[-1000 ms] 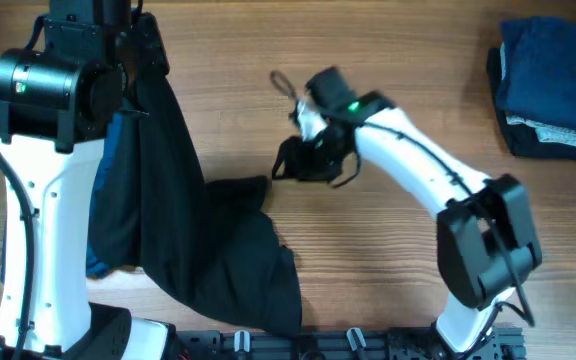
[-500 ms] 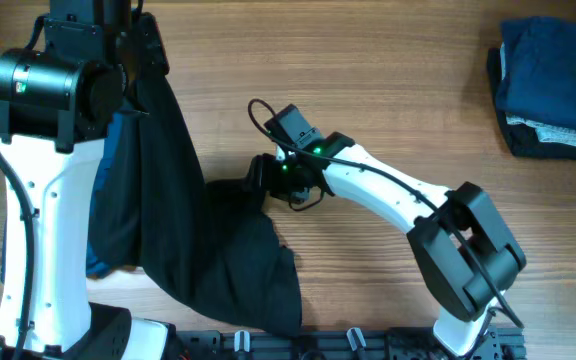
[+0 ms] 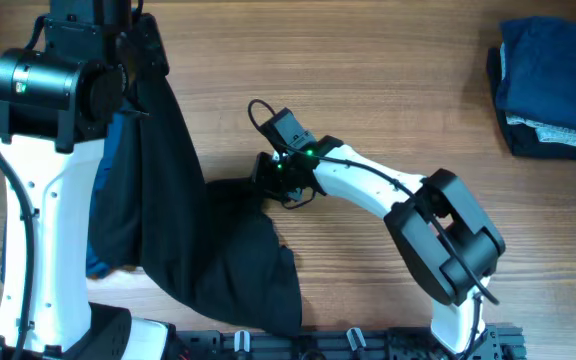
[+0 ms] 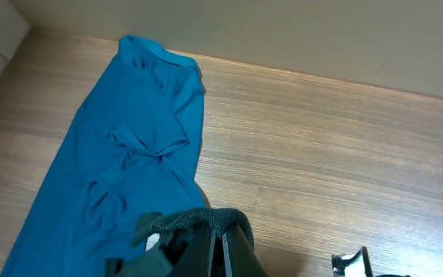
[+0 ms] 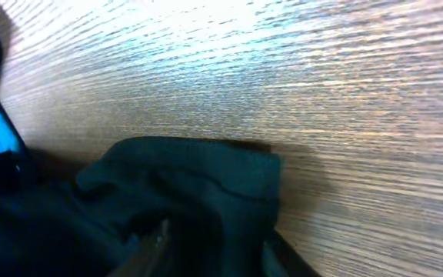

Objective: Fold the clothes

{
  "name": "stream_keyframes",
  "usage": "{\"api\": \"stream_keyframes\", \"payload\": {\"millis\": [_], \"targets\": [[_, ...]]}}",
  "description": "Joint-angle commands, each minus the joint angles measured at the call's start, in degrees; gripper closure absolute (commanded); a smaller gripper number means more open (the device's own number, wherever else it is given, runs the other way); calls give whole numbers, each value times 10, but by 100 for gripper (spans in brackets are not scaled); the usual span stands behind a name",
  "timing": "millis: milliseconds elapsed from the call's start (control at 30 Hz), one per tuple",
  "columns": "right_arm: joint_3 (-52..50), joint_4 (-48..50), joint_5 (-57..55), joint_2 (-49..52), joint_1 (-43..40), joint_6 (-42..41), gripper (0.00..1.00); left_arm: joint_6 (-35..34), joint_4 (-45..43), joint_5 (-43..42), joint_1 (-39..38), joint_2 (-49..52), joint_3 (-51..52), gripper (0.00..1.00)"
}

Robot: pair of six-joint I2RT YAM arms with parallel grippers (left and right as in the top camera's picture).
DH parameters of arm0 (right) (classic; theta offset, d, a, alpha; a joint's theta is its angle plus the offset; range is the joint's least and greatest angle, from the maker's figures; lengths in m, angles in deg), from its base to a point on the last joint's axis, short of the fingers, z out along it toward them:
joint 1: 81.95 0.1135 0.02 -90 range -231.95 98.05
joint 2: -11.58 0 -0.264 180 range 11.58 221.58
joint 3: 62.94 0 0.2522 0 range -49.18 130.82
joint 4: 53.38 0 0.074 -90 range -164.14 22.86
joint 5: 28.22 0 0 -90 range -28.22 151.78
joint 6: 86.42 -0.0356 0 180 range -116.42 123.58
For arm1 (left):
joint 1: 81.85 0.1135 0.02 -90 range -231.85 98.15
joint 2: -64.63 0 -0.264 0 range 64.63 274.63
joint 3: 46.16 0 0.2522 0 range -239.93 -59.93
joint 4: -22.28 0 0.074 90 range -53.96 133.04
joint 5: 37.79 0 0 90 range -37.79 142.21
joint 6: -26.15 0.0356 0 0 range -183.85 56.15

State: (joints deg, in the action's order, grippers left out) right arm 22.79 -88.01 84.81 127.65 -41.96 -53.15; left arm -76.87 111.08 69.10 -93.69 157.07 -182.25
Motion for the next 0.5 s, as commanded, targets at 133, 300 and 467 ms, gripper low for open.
{"api": "stream_keyframes", "payload": {"millis": [133, 300, 467], "targets": [[9, 13, 19, 18, -6, 52, 96, -10, -2, 10, 1, -9, -3, 96], [100, -80, -27, -44, -78, 210, 96, -10, -6, 6, 1, -9, -3, 96], [207, -202, -50, -132, -163, 319, 95, -23, -9, 2, 1, -9, -3, 96]]}}
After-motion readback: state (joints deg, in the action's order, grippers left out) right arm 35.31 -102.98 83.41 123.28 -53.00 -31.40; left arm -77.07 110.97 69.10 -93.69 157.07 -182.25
